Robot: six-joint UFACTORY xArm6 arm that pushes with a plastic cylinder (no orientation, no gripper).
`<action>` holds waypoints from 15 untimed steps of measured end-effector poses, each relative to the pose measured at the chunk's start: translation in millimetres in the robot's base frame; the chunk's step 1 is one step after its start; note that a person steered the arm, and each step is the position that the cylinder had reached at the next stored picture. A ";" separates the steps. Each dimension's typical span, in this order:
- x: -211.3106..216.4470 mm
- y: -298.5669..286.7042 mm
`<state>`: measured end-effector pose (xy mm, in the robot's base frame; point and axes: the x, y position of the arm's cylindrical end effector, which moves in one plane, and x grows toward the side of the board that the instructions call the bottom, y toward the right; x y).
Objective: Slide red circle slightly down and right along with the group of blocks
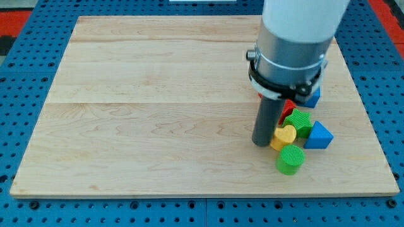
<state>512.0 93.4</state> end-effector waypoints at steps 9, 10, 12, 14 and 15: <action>-103.7 21.7; -102.0 32.6; -91.2 36.3; -75.3 36.3; -48.6 36.3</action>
<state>463.5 129.6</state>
